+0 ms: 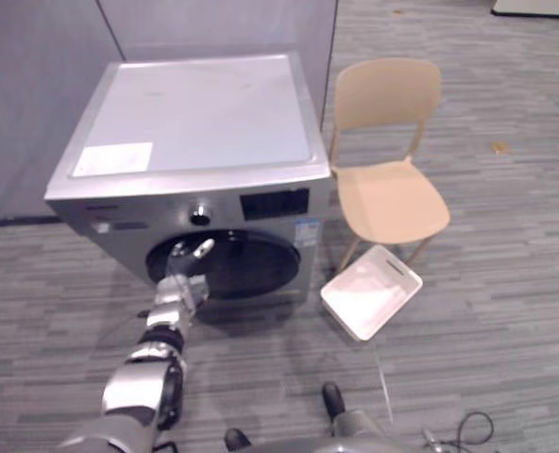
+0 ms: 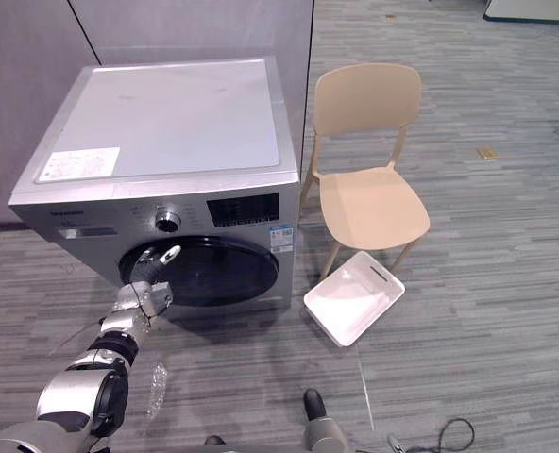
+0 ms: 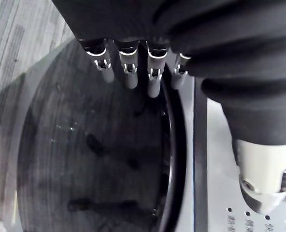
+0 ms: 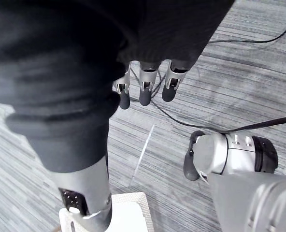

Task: Pick up the laundry basket with both hands and put the clothes into the washing machine.

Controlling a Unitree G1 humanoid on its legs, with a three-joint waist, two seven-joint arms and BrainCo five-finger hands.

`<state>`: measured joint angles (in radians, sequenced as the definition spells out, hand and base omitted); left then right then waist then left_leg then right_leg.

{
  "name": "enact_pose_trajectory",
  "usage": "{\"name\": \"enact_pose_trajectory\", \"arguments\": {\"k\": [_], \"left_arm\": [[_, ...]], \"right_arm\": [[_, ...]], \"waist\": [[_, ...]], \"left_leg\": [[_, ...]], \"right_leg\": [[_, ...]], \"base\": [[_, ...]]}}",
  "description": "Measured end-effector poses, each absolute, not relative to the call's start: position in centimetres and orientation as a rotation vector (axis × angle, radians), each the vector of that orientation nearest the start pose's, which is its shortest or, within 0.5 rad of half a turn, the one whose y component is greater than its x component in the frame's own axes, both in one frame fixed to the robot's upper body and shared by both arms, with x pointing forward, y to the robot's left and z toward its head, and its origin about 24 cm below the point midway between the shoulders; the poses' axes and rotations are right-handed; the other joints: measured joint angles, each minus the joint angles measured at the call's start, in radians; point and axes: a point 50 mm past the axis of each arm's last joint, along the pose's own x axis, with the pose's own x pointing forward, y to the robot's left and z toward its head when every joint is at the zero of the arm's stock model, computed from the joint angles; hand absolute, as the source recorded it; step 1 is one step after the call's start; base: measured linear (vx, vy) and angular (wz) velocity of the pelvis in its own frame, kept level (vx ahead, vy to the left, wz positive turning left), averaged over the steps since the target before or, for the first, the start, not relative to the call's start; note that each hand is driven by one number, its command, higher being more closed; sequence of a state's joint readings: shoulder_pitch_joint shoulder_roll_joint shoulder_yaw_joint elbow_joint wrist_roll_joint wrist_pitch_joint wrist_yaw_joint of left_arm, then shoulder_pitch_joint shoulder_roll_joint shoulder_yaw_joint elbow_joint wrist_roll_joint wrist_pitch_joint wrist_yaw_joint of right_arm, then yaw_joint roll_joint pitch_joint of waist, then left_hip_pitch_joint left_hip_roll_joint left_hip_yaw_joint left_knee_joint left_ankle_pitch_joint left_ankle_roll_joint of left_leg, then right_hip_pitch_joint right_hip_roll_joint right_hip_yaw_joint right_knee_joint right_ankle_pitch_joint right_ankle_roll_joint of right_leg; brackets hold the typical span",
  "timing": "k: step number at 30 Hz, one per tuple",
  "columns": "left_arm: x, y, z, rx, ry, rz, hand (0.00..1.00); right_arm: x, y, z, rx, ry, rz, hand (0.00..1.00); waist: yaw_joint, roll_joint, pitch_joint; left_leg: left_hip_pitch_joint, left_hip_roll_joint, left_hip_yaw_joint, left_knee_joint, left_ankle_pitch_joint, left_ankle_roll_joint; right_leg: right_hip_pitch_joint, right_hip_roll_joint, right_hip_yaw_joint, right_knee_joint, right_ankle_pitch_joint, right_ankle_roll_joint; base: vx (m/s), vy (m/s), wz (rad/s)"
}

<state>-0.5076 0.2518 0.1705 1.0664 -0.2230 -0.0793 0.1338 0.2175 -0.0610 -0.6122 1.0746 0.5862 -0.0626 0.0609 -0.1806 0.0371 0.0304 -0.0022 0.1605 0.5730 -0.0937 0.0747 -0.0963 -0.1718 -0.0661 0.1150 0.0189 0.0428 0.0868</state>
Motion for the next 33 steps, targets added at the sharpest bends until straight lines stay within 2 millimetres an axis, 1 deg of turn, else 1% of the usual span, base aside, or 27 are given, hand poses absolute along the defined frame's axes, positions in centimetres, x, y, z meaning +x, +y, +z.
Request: {"name": "enact_pose_trajectory", "arguments": {"k": [1,3,4,6,7,8,9,10,11,13,14,15,16,18,20,22,23,24,26,27,28,29,30,31,32,33], "left_arm": [[29.7,24.4,-3.7,-0.052,0.474,0.377,0.0],[27.1,24.6,-6.2,-0.078,0.555,0.408,0.0],[26.1,24.5,-7.0,-0.075,0.585,0.407,0.0],[21.7,23.5,-10.5,-0.071,0.732,0.382,0.0],[20.4,23.2,-11.4,-0.071,0.777,0.376,0.0],[18.4,22.7,-12.6,-0.072,0.844,0.37,0.0],[17.0,22.3,-13.4,-0.073,0.89,0.364,0.0],[13.5,21.3,-15.1,-0.093,0.997,0.344,0.0],[12.6,20.9,-15.5,-0.097,1.025,0.339,0.0],[8.7,20.1,-16.7,-0.121,1.136,0.328,0.0],[7.8,19.9,-16.9,-0.124,1.162,0.326,0.0],[6.3,19.7,-17.1,-0.138,1.196,0.328,0.0],[6.5,19.6,-17.1,-0.12,1.195,0.31,0.0],[6.2,19.4,-17.2,-0.124,1.202,0.31,0.0],[6.0,19.3,-17.2,-0.138,1.208,0.319,0.0],[5.8,19.3,-17.3,-0.162,1.212,0.329,0.0],[5.7,19.3,-17.3,-0.192,1.209,0.346,0.0],[5.6,19.4,-17.3,-0.212,1.206,0.363,0.0],[5.6,19.4,-17.3,-0.242,1.199,0.389,0.0],[5.8,19.5,-17.3,-0.27,1.187,0.415,0.0],[5.8,19.5,-17.3,-0.289,1.182,0.432,0.0],[5.9,19.5,-17.2,-0.303,1.176,0.446,0.0],[6.1,19.6,-17.2,-0.313,1.162,0.459,0.0],[6.2,19.9,-17.1,-0.307,1.156,0.461,0.0],[6.3,20.3,-17.0,-0.285,1.151,0.46,0.0],[6.3,20.4,-16.9,-0.273,1.149,0.454,0.0]], "right_arm": [[0.8,-24.9,-16.1,0.734,0.91,-1.013,0.0],[0.2,-24.9,-16.2,0.766,0.897,-1.061,0.0],[0.0,-24.9,-16.2,0.772,0.897,-1.072,0.0],[-0.4,-24.7,-16.3,0.782,0.913,-1.079,0.0],[-0.3,-24.6,-16.3,0.784,0.916,-1.077,0.0],[-0.3,-24.5,-16.4,0.788,0.924,-1.072,0.0],[-0.2,-24.3,-16.4,0.789,0.932,-1.065,0.0],[0.0,-23.8,-16.6,0.787,0.959,-1.038,0.0],[0.1,-23.7,-16.7,0.781,0.967,-1.022,0.0],[1.6,-23.2,-16.8,0.748,0.982,-0.937,0.0],[2.1,-23.1,-16.8,0.735,0.987,-0.909,0.0],[3.1,-22.7,-16.8,0.708,0.995,-0.852,0.0],[3.7,-22.4,-16.9,0.691,1.012,-0.813,0.0],[4.6,-22.1,-16.9,0.655,1.033,-0.751,0.0],[5.3,-21.7,-16.9,0.623,1.042,-0.697,0.0],[6.0,-21.4,-16.9,0.6,1.05,-0.653,0.0],[6.5,-21.0,-16.9,0.582,1.065,-0.614,0.0],[6.8,-21.0,-16.9,0.563,1.072,-0.594,0.0],[7.3,-20.8,-16.9,0.529,1.078,-0.554,0.0],[7.4,-20.9,-16.9,0.51,1.085,-0.542,0.0],[7.4,-21.0,-16.8,0.491,1.092,-0.531,0.0],[7.3,-21.0,-16.9,0.481,1.098,-0.525,0.0],[7.3,-21.0,-16.9,0.471,1.106,-0.517,0.0],[7.3,-21.0,-16.9,0.461,1.11,-0.514,0.0],[7.2,-21.2,-16.9,0.45,1.113,-0.515,0.0],[7.0,-21.4,-16.9,0.448,1.115,-0.526,0.0]], "waist": [[0.001,0.003,0.0],[0.001,0.003,0.0],[0.001,0.003,0.0],[0.007,0.001,-0.001],[0.008,0.0,-0.001],[0.007,-0.001,-0.002],[0.008,-0.002,-0.003],[0.028,-0.005,-0.005],[0.035,-0.007,-0.006],[0.06,-0.007,-0.011],[0.064,-0.006,-0.013],[0.072,-0.004,-0.014],[0.09,-0.003,-0.016],[0.098,0.005,-0.03],[0.111,0.001,-0.041],[0.112,0.004,-0.045],[0.118,0.003,-0.045],[0.12,0.001,-0.045],[0.133,-0.005,-0.046],[0.142,-0.012,-0.045],[0.14,-0.015,-0.044],[0.14,-0.021,-0.043],[0.141,-0.036,-0.041],[0.141,-0.049,-0.041],[0.142,-0.074,-0.043],[0.14,-0.082,-0.046]], "left_leg": [[0.0,-0.001,-0.005,0.0,0.0,0.0],[0.002,-0.001,-0.014,0.0,-0.001,0.0],[0.001,-0.001,-0.021,0.0,-0.001,0.001],[-0.001,-0.002,-0.035,-0.001,-0.002,0.001],[-0.001,-0.003,-0.045,-0.001,-0.002,0.002],[0.0,-0.003,-0.057,-0.001,-0.002,0.002],[0.0,-0.003,-0.063,-0.001,-0.002,0.002],[0.0,-0.003,-0.089,-0.001,-0.002,0.002],[-0.001,-0.004,-0.096,-0.001,-0.002,0.002],[-0.001,-0.007,-0.131,0.0,-0.001,0.002],[0.0,-0.008,-0.141,0.0,-0.001,0.002],[-0.001,-0.011,-0.166,0.0,0.0,0.003],[-0.001,-0.015,-0.194,0.0,0.0,0.004],[-0.001,-0.024,-0.235,-0.001,0.002,0.006],[0.001,-0.032,-0.263,-0.001,0.002,0.006],[0.002,-0.04,-0.295,-0.002,0.002,0.007],[0.002,-0.042,-0.309,-0.003,0.003,0.008],[0.001,-0.043,-0.316,-0.002,0.005,0.01],[0.0,-0.045,-0.325,-0.001,0.005,0.01],[-0.001,-0.05,-0.333,0.0,0.005,0.011],[-0.002,-0.06,-0.352,0.0,0.004,0.012],[-0.004,-0.074,-0.363,0.008,-0.005,0.024],[-0.02,-0.099,-0.384,0.051,-0.037,0.06],[-0.031,-0.118,-0.388,0.087,-0.06,0.091],[-0.069,-0.166,-0.396,0.181,-0.109,0.129],[-0.086,-0.189,-0.399,0.23,-0.134,0.133]], "right_leg": [[0.003,-0.001,-0.006,0.003,-0.005,0.001],[0.009,-0.004,-0.016,0.006,-0.017,-0.005],[0.011,-0.004,-0.022,0.007,-0.02,-0.006],[0.017,-0.008,-0.037,0.014,-0.031,-0.001],[0.02,-0.009,-0.042,0.013,-0.033,-0.001],[0.029,-0.011,-0.054,0.011,-0.035,0.0],[0.033,-0.012,-0.061,0.012,-0.037,0.003],[0.046,-0.015,-0.082,0.009,-0.038,0.004],[0.049,-0.016,-0.087,0.007,-0.039,0.004],[0.077,-0.021,-0.119,-0.006,-0.04,0.006],[0.083,-0.023,-0.128,-0.008,-0.042,0.007],[0.1,-0.027,-0.149,-0.008,-0.048,0.008],[0.115,-0.033,-0.177,-0.008,-0.054,0.01],[0.138,-0.043,-0.213,-0.007,-0.065,0.012],[0.153,-0.051,-0.243,-0.006,-0.075,0.017],[0.171,-0.059,-0.27,-0.002,-0.085,0.02],[0.18,-0.061,-0.283,-0.003,-0.087,0.021],[0.185,-0.062,-0.291,-0.003,-0.089,0.021],[0.187,-0.064,-0.305,0.001,-0.094,0.022],[0.187,-0.07,-0.313,0.008,-0.104,0.029],[0.189,-0.082,-0.333,0.025,-0.12,0.035],[0.191,-0.102,-0.35,0.045,-0.144,0.048],[0.191,-0.144,-0.37,0.094,-0.189,0.067],[0.192,-0.171,-0.386,0.122,-0.211,0.084],[0.21,-0.232,-0.422,0.165,-0.24,0.133],[0.23,-0.252,-0.444,0.197,-0.236,0.15]], "base": [[0.01,-0.016,0.18],[0.01,-0.013,0.17],[0.02,-0.012,0.2],[0.03,-0.011,0.24],[0.05,-0.01,0.22],[0.06,-0.01,0.22],[0.06,-0.012,0.37],[0.06,-0.012,0.33],[0.06,-0.011,0.42],[0.05,-0.005,0.42],[0.03,-0.003,0.52],[0.02,0.0,0.61],[0.02,0.001,0.66],[0.0,0.014,0.62],[0.0,0.027,0.55],[0.01,0.024,0.5],[0.0,0.017,0.32],[0.0,0.018,0.3],[0.01,0.004,0.16],[0.03,0.017,0.27],[0.04,0.036,0.42],[0.06,0.092,0.67],[0.06,0.119,0.66],[0.09,0.183,0.92],[0.09,0.174,0.88],[0.17,0.215,1.22]]}}
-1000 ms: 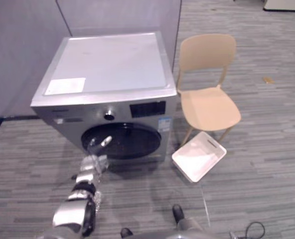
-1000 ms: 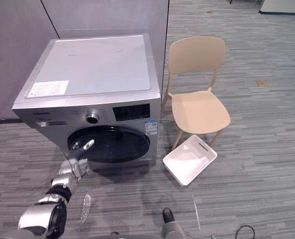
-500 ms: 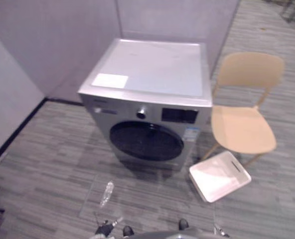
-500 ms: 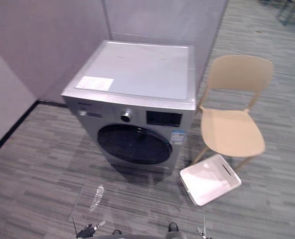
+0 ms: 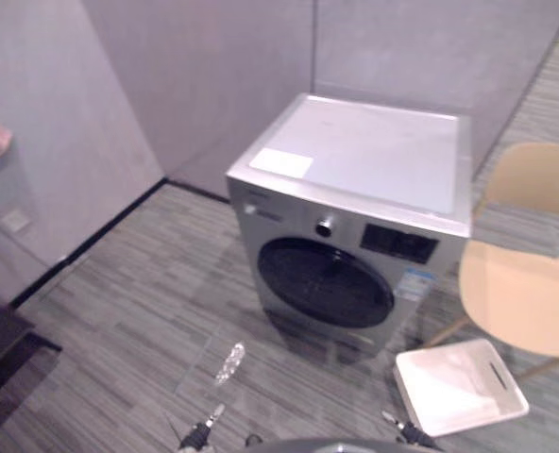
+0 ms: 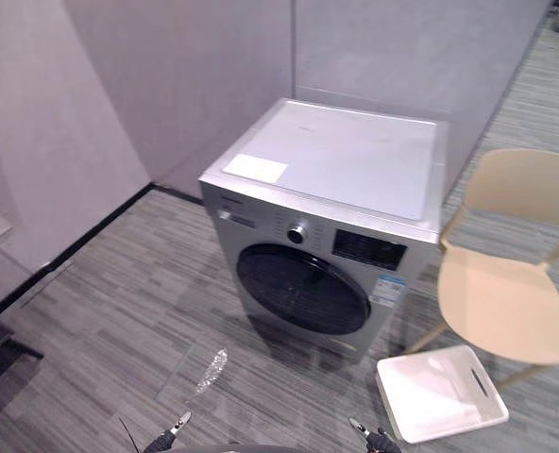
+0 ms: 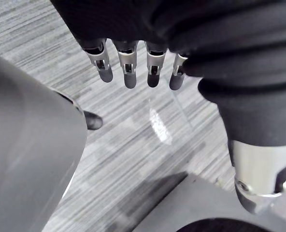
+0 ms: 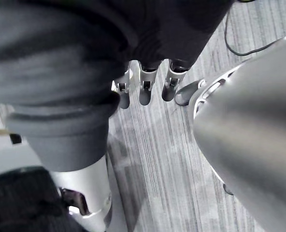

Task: Pick up the laundry basket with both hands and put the clothes into the washing machine.

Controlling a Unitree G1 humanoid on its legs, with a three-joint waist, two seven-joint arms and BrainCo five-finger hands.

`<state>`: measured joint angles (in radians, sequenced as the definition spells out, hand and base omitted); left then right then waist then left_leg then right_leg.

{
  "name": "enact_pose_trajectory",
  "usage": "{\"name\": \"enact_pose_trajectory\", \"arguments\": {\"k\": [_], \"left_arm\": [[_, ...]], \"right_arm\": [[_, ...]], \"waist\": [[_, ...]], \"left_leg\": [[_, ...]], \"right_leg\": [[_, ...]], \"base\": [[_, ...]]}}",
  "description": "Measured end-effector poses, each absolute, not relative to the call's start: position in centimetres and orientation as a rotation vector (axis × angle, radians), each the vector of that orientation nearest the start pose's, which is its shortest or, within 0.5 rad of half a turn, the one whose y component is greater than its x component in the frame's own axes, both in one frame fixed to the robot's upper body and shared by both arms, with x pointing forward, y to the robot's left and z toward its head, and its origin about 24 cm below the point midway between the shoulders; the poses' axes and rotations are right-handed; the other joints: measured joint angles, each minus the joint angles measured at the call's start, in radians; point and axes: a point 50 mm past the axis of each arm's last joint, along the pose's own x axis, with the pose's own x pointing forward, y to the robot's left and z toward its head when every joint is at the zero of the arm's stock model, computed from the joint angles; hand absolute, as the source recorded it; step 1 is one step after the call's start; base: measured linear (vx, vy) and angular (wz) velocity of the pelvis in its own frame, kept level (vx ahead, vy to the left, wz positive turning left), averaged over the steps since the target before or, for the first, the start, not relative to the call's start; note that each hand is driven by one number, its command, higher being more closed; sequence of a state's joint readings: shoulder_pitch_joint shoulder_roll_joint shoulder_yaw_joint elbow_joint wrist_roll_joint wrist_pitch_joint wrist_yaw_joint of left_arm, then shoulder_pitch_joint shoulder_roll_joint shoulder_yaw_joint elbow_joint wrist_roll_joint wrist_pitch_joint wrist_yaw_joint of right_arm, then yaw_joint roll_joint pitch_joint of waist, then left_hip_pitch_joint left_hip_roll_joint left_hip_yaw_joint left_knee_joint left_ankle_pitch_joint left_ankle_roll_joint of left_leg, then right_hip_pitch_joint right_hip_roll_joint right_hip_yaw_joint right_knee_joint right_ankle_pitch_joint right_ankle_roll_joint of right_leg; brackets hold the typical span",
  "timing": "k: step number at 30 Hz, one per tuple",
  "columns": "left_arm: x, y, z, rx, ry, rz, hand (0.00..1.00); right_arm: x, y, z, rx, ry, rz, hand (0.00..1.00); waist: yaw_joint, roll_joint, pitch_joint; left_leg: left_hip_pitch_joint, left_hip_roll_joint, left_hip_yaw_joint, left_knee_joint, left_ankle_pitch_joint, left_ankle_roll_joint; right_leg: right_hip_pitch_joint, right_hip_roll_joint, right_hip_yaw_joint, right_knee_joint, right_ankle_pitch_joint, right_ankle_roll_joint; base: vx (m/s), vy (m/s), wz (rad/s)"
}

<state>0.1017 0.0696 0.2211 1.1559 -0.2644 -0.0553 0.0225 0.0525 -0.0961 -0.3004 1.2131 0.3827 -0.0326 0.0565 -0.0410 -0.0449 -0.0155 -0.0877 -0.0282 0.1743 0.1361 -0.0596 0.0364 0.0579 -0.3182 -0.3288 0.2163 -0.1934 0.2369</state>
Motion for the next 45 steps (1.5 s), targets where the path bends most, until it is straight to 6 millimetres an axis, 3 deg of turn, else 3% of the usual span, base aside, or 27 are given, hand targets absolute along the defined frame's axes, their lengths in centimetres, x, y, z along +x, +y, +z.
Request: {"name": "enact_pose_trajectory", "arguments": {"k": [1,2,3,4,7,8,9,10,13,14,15,18,19,20,21,23,26,27,28,29,30,32,34,35,40,42,45], "left_arm": [[6.6,19.9,-16.9,-0.262,1.146,0.428,0.0],[6.9,20.0,-16.9,-0.246,1.137,0.414,0.0],[7.0,20.0,-16.8,-0.234,1.137,0.402,0.0],[7.5,20.0,-16.8,-0.224,1.128,0.383,0.0],[8.2,20.9,-16.4,-0.178,1.103,0.37,0.0],[8.2,20.9,-16.4,-0.176,1.103,0.368,0.0],[8.3,20.8,-16.4,-0.176,1.101,0.365,0.0],[8.5,20.6,-16.4,-0.172,1.099,0.357,0.0],[9.6,19.4,-16.2,-0.152,1.064,0.301,0.0],[10.2,18.9,-16.1,-0.139,1.041,0.279,0.0],[10.3,19.0,-16.0,-0.135,1.037,0.281,0.0],[9.9,19.5,-16.0,-0.134,1.039,0.307,0.0],[9.9,19.5,-16.0,-0.132,1.042,0.306,0.0],[9.8,19.0,-16.1,-0.139,1.047,0.297,0.0],[9.4,18.8,-16.3,-0.14,1.062,0.294,0.0],[9.3,18.6,-16.4,-0.141,1.079,0.291,0.0],[9.5,18.1,-16.4,-0.137,1.078,0.27,0.0],[9.7,18.1,-16.4,-0.128,1.074,0.26,0.0],[10.0,18.2,-16.3,-0.105,1.071,0.24,0.0],[10.0,18.3,-16.3,-0.097,1.071,0.233,0.0],[10.0,18.1,-16.3,-0.085,1.073,0.218,0.0],[10.1,18.0,-16.3,-0.072,1.072,0.204,0.0],[9.8,18.2,-16.3,-0.031,1.082,0.182,0.0],[9.5,18.1,-16.4,-0.014,1.094,0.176,0.0],[8.6,19.8,-16.5,0.022,1.124,0.206,0.0],[8.4,19.7,-16.6,0.05,1.138,0.178,0.0],[8.2,19.7,-16.7,0.072,1.15,0.164,0.0]], "right_arm": [[6.9,-22.1,-16.8,0.434,1.111,-0.545,0.0],[6.7,-22.1,-16.8,0.443,1.112,-0.563,0.0],[6.7,-22.1,-16.8,0.449,1.111,-0.57,0.0],[6.9,-21.4,-16.9,0.476,1.103,-0.568,0.0],[7.6,-19.1,-17.1,0.542,1.093,-0.541,0.0],[7.6,-19.0,-17.0,0.544,1.09,-0.541,0.0],[7.8,-19.0,-16.9,0.553,1.062,-0.54,0.0],[8.0,-19.0,-16.8,0.55,1.052,-0.534,0.0],[8.3,-19.2,-16.6,0.564,1.026,-0.541,0.0],[8.5,-19.0,-16.6,0.563,1.025,-0.532,0.0],[8.5,-19.0,-16.6,0.556,1.03,-0.525,0.0],[8.1,-18.6,-16.8,0.569,1.048,-0.529,0.0],[8.0,-18.6,-16.8,0.579,1.052,-0.541,0.0],[7.9,-19.1,-16.8,0.594,1.042,-0.574,0.0],[8.3,-19.8,-16.7,0.618,1.014,-0.626,0.0],[9.4,-20.0,-16.5,0.619,1.0,-0.627,0.0],[10.0,-20.5,-16.3,0.627,0.968,-0.643,0.0],[10.0,-20.8,-16.2,0.63,0.958,-0.656,0.0],[10.0,-21.0,-16.2,0.63,0.95,-0.664,0.0],[9.9,-21.0,-16.2,0.632,0.947,-0.668,0.0],[9.7,-21.1,-16.2,0.641,0.946,-0.684,0.0],[8.9,-21.2,-16.5,0.648,0.974,-0.717,0.0],[8.4,-20.8,-16.7,0.641,1.006,-0.714,0.0],[8.1,-20.8,-16.8,0.64,1.01,-0.718,0.0],[5.2,-19.5,-17.4,0.643,1.092,-0.722,0.0],[4.1,-19.5,-17.5,0.639,1.115,-0.733,0.0],[3.5,-19.5,-17.6,0.622,1.141,-0.732,0.0]], "waist": [[0.003,0.018,0.007],[0.0,0.016,0.007],[0.0,0.011,0.009],[-0.001,0.022,0.028],[-0.009,-0.028,0.062],[-0.009,-0.028,0.063],[-0.01,-0.026,0.065],[-0.01,-0.024,0.067],[-0.007,0.006,0.079],[0.0,0.005,0.08],[0.005,0.002,0.081],[0.0,-0.024,0.065],[0.0,-0.026,0.062],[0.0,-0.015,0.049],[-0.001,0.02,0.04],[-0.001,0.026,0.041],[-0.022,0.026,0.043],[-0.026,0.023,0.046],[-0.024,0.011,0.054],[-0.027,0.014,0.061],[-0.031,0.03,0.069],[-0.025,0.043,0.077],[-0.028,0.064,0.087],[-0.026,0.078,0.095],[-0.031,0.029,0.065],[-0.041,0.024,0.059],[-0.055,0.024,0.048]], "left_leg": [[-0.017,-0.019,-0.03,0.075,-0.066,-0.003],[-0.014,-0.05,-0.087,0.106,-0.087,0.021],[-0.002,-0.06,-0.111,0.109,-0.094,0.033],[0.025,-0.072,-0.161,0.111,-0.101,0.052],[0.073,-0.1,-0.306,0.135,-0.121,0.084],[0.076,-0.101,-0.314,0.135,-0.121,0.085],[0.105,-0.121,-0.375,0.133,-0.122,0.083],[0.119,-0.129,-0.397,0.133,-0.122,0.083],[0.2,-0.138,-0.488,0.108,-0.15,0.059],[0.223,-0.14,-0.535,0.116,-0.195,0.089],[0.231,-0.14,-0.55,0.124,-0.208,0.086],[0.254,-0.137,-0.621,0.144,-0.26,0.04],[0.26,-0.128,-0.634,0.143,-0.269,0.029],[0.269,-0.098,-0.645,0.145,-0.273,0.022],[0.259,-0.051,-0.649,0.163,-0.272,0.019],[0.256,-0.032,-0.654,0.194,-0.254,-0.009],[0.235,-0.029,-0.583,0.351,-0.186,-0.123],[0.196,-0.027,-0.481,0.442,-0.139,-0.184],[0.146,-0.013,-0.347,0.549,-0.082,-0.184],[0.124,0.014,-0.274,0.598,-0.108,-0.15],[0.084,0.054,-0.174,0.64,-0.185,-0.101],[0.037,0.05,-0.143,0.557,-0.26,-0.095],[0.02,0.078,-0.087,0.31,-0.245,-0.102],[0.028,0.087,-0.05,0.249,-0.204,-0.033],[0.11,-0.004,-0.039,0.042,-0.118,-0.022],[0.16,-0.027,-0.039,-0.074,-0.061,-0.013],[0.172,-0.029,-0.045,-0.102,-0.042,0.003]], "right_leg": [[-0.032,-0.035,0.009,0.168,-0.004,0.004],[-0.108,-0.073,0.07,0.384,0.043,-0.064],[-0.154,-0.079,0.111,0.484,0.093,-0.137],[-0.228,-0.058,0.226,0.654,0.194,-0.204],[-0.374,0.149,0.435,0.867,0.043,-0.139],[-0.382,0.16,0.441,0.867,0.037,-0.134],[-0.448,0.221,0.47,0.851,0.011,-0.106],[-0.462,0.237,0.482,0.828,0.003,-0.102],[-0.451,0.306,0.564,0.539,-0.009,-0.11],[-0.44,0.314,0.592,0.354,0.006,-0.122],[-0.438,0.315,0.591,0.306,0.021,-0.136],[-0.428,0.314,0.566,0.164,0.117,-0.186],[-0.424,0.318,0.564,0.163,0.172,-0.173],[-0.419,0.333,0.532,0.166,0.172,-0.157],[-0.394,0.36,0.49,0.138,0.172,-0.185],[-0.371,0.382,0.48,0.127,0.161,-0.206],[-0.252,0.38,0.449,0.072,0.154,-0.221],[-0.208,0.366,0.438,0.048,0.144,-0.234],[-0.166,0.346,0.439,0.015,0.14,-0.241],[-0.146,0.342,0.433,0.0,0.139,-0.242],[-0.115,0.335,0.416,-0.017,0.138,-0.243],[-0.098,0.313,0.404,-0.028,0.137,-0.24],[-0.098,0.305,0.386,-0.024,0.125,-0.214],[-0.101,0.315,0.397,-0.003,0.114,-0.196],[-0.095,0.263,0.471,-0.051,0.122,-0.195],[-0.087,0.247,0.471,-0.084,0.139,-0.195],[-0.081,0.249,0.467,-0.1,0.141,-0.19]], "base": [[0.19,0.255,1.42],[0.2,0.254,1.46],[0.27,0.293,1.43],[0.26,0.205,1.19],[0.3,0.134,1.46],[0.3,0.077,1.34],[0.3,0.055,1.02],[0.37,0.046,1.48],[0.34,-0.022,1.39],[0.39,-0.092,1.15],[0.49,-0.126,1.05],[0.46,-0.207,0.82],[0.5,-0.258,0.74],[0.51,-0.26,0.57],[0.59,-0.295,0.4],[0.43,-0.221,0.19],[0.31,-0.122,0.43],[0.19,-0.048,0.32],[0.17,-0.023,0.31],[0.11,0.011,0.37],[0.06,0.047,0.47],[0.0,0.11,0.39],[-0.09,0.183,0.22],[-0.05,0.168,0.03],[0.0,0.128,-0.01],[0.1,0.081,-0.02],[0.1,0.016,0.02]]}}
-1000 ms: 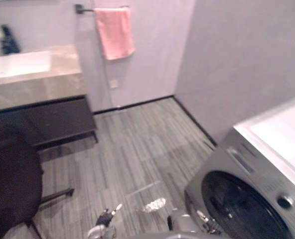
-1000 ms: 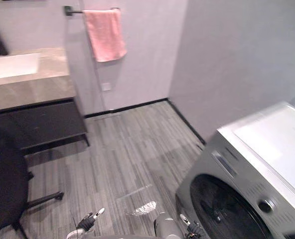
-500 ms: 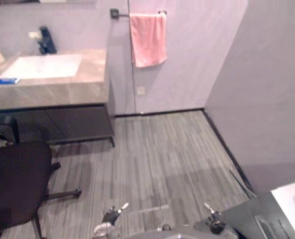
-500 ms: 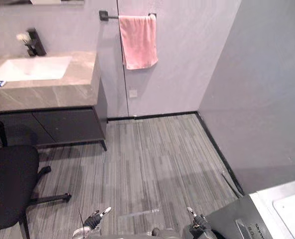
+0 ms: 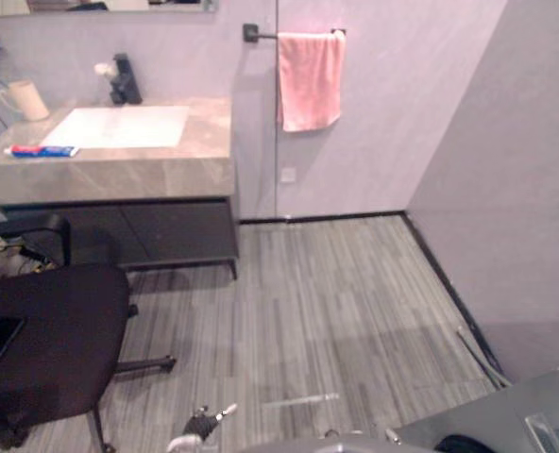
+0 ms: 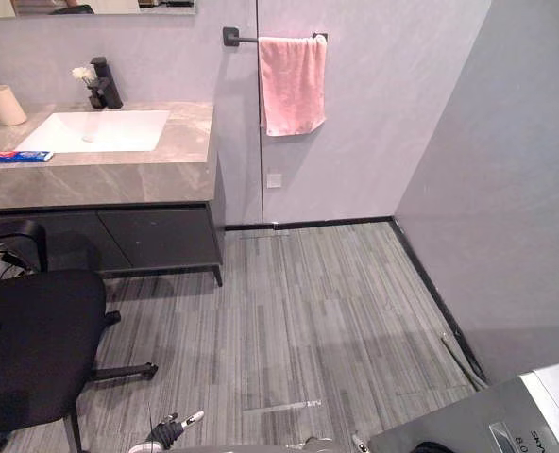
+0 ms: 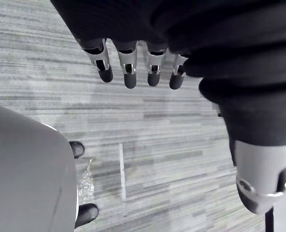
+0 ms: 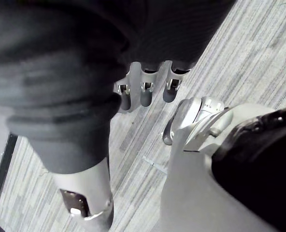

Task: Pick up the laundry basket with both hands and put the clothes into the washing machine.

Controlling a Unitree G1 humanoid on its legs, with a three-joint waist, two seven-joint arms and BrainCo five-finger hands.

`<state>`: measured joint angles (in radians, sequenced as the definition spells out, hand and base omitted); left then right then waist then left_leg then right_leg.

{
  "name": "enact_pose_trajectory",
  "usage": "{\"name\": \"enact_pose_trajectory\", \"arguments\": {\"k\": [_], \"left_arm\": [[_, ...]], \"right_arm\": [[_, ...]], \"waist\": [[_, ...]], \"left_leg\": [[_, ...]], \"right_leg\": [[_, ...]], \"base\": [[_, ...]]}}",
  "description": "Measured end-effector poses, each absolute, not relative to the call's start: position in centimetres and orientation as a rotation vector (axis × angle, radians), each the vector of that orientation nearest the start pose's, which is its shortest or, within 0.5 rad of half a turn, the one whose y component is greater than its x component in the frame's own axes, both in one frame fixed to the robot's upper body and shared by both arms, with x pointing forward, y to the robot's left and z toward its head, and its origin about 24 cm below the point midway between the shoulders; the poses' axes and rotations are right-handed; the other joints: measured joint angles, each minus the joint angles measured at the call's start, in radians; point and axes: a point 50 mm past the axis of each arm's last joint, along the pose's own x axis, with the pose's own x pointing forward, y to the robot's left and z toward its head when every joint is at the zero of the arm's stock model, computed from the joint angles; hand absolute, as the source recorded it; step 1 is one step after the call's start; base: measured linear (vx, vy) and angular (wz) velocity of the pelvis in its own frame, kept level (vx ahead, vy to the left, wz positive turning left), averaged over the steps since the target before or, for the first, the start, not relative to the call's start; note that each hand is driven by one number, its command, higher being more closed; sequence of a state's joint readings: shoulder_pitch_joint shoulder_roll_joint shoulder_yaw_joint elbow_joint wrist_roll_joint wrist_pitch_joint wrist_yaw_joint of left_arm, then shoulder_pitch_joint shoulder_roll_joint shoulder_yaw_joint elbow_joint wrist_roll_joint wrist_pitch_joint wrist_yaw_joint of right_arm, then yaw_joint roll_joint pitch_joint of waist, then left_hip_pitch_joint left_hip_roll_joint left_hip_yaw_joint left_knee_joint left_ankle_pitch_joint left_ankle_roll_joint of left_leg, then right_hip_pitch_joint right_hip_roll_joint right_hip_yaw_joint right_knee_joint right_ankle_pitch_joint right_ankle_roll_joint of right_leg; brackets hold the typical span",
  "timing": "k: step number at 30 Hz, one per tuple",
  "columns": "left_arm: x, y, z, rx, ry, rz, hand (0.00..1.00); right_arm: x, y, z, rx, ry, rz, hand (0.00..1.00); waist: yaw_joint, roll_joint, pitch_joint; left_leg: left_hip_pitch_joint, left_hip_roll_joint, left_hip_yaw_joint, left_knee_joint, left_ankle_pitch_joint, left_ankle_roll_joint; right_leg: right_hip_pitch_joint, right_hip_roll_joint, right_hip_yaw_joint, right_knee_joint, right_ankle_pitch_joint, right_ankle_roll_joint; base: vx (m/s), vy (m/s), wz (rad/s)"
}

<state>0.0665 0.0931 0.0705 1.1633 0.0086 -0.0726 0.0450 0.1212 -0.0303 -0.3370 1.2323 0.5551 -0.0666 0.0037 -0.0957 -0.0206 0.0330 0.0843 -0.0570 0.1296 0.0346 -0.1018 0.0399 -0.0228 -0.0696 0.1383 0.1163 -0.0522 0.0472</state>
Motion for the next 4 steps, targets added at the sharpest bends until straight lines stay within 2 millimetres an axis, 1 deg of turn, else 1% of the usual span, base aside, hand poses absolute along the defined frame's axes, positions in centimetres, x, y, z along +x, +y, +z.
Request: {"name": "enact_pose_trajectory", "arguments": {"k": [4], "left_arm": [[7.89,19.62,-16.81,0.073,1.165,0.161,0.0]], "right_arm": [[3.21,-19.63,-17.63,0.605,1.158,-0.724,0.0]], "waist": [[-0.001,-0.002,-0.01]], "left_leg": [[0.006,0.006,-0.02,0.0,0.002,0.003]], "right_leg": [[0.008,0.007,-0.02,-0.007,-0.01,0.015]], "base": [[0.12,-0.031,0.09]]}}
